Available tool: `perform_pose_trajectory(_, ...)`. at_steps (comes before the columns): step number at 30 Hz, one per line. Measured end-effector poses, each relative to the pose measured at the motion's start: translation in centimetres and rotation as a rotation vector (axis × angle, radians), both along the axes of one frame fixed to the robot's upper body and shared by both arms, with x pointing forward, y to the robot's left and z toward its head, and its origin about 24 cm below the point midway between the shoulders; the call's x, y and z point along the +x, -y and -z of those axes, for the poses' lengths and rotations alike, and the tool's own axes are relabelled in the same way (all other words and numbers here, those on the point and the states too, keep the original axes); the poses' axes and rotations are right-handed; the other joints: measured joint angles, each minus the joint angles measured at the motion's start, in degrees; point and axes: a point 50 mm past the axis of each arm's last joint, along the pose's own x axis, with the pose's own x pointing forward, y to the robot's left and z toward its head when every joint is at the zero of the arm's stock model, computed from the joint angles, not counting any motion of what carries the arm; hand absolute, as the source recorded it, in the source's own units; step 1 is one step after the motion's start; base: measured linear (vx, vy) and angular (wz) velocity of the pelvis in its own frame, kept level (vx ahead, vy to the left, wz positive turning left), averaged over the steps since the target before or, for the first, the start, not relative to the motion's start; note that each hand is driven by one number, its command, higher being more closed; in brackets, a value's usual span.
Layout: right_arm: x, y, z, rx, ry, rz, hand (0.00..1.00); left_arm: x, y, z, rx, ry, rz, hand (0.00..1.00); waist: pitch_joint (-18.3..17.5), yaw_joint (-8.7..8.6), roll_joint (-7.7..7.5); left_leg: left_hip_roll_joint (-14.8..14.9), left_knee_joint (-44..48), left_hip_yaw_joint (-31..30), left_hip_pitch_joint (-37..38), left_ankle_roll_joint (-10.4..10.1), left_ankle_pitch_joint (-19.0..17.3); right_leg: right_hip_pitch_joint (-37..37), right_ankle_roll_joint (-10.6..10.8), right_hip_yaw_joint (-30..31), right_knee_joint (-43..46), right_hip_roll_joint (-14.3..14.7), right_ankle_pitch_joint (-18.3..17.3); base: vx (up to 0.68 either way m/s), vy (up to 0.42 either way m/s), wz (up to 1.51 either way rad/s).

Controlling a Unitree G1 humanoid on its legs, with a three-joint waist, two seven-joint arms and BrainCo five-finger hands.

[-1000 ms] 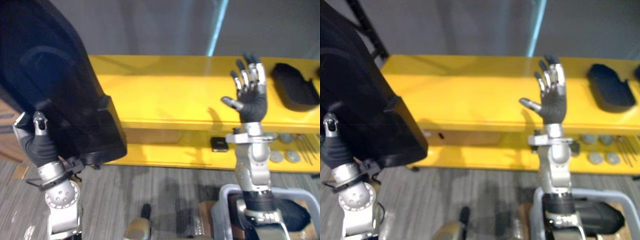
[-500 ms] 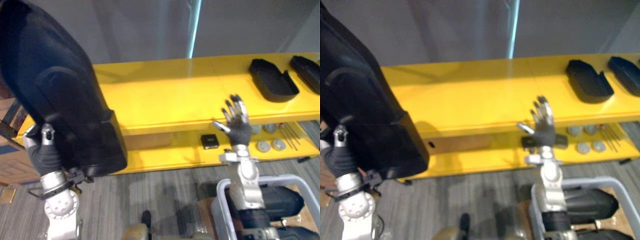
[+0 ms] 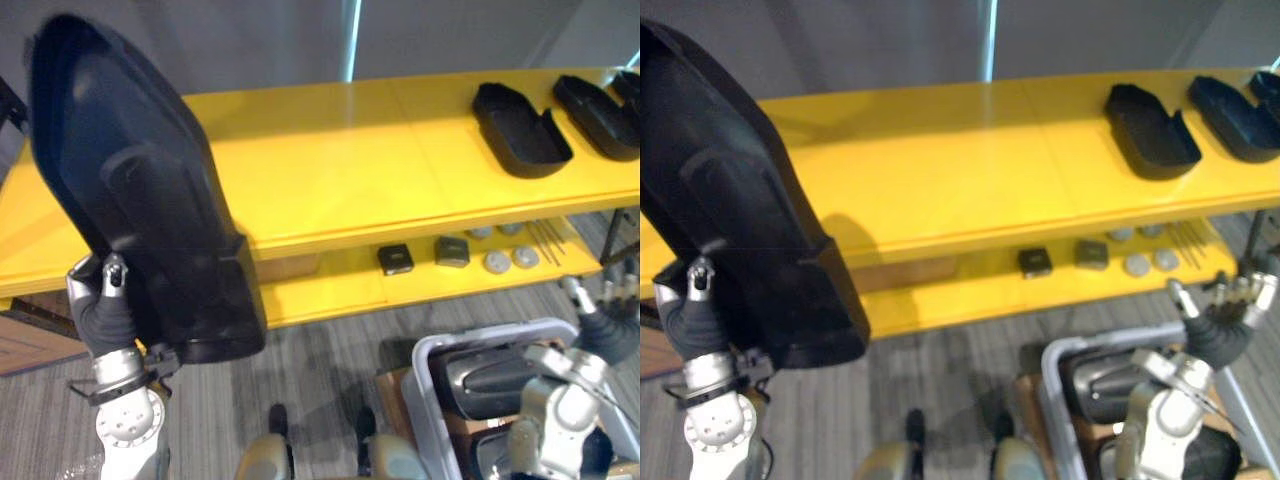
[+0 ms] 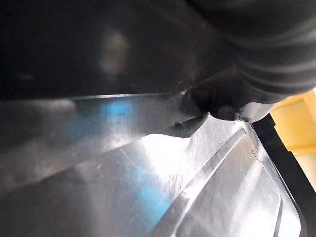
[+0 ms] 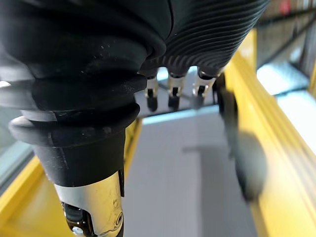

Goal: Walk over and take plastic housings, then place them on the shelf

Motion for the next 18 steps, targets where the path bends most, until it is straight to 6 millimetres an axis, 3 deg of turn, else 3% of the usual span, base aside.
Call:
perform_pose_trajectory(4, -1.4, 1.2, -1.1, -0.018, 0.052, 0.077, 0.0, 0.5, 1.3, -0.6, -0.012, 0.038, 0.06, 1.0, -0.3, -0.41, 0.37, -0.1, -3.2, 1.4, 1.8, -0.1, 0.1, 0.9, 0.1, 0.6, -1.7, -0.1, 0.1, 0.12, 0.005, -0.11)
perform_pose_trajectory(9, -1.2, 1.0, -1.1, -0.06, 0.032, 0.017, 0.0, 1.2, 2.4, -0.9, -0.014, 0.042, 0.108, 1.0, -1.7, -1.58, 0.85, -0.1, -3.6, 3.2, 3.9, -0.1, -0.2, 2.1, 0.1, 1.1, -1.9, -0.2, 0.1, 0.11, 0.017, -0.09)
perform_pose_trajectory(11, -1.0, 0.6, -0.9, -0.078, 0.012, -0.035, 0.0, 1.4, 2.4, -0.9, -0.022, 0.033, 0.103, 1.0, -1.8, -1.19, 0.84, 0.9, 4.7, 4.2, 1.9, -0.2, -4.3, 3.3, -0.4, 1.6, -1.6, 0.2, -0.7, 0.04, 0.003, -0.2)
perform_pose_trajectory(13, -0.4, -0.4, -1.5, -0.107, 0.027, -0.101, 0.0, 1.8, 2.1, -0.3, -0.053, -0.003, 0.072, 1.0, -1.3, -1.23, 1.7, 3.0, 19.8, 4.3, -3.0, -0.5, -8.4, 4.8, -0.6, 2.4, 0.1, 0.7, -2.5, 0.01, -0.026, -0.24)
perform_pose_trajectory(18, -0.2, -1.5, -3.2, -0.148, 0.089, -0.151, 0.0, 2.3, 2.5, 0.2, -0.074, -0.038, 0.082, 1.0, -1.9, -1.29, 4.02, 6.4, 23.5, 7.5, -3.9, 1.6, -10.9, 4.5, -0.8, 6.2, 2.1, 1.1, -4.1, -0.06, 0.067, -0.32)
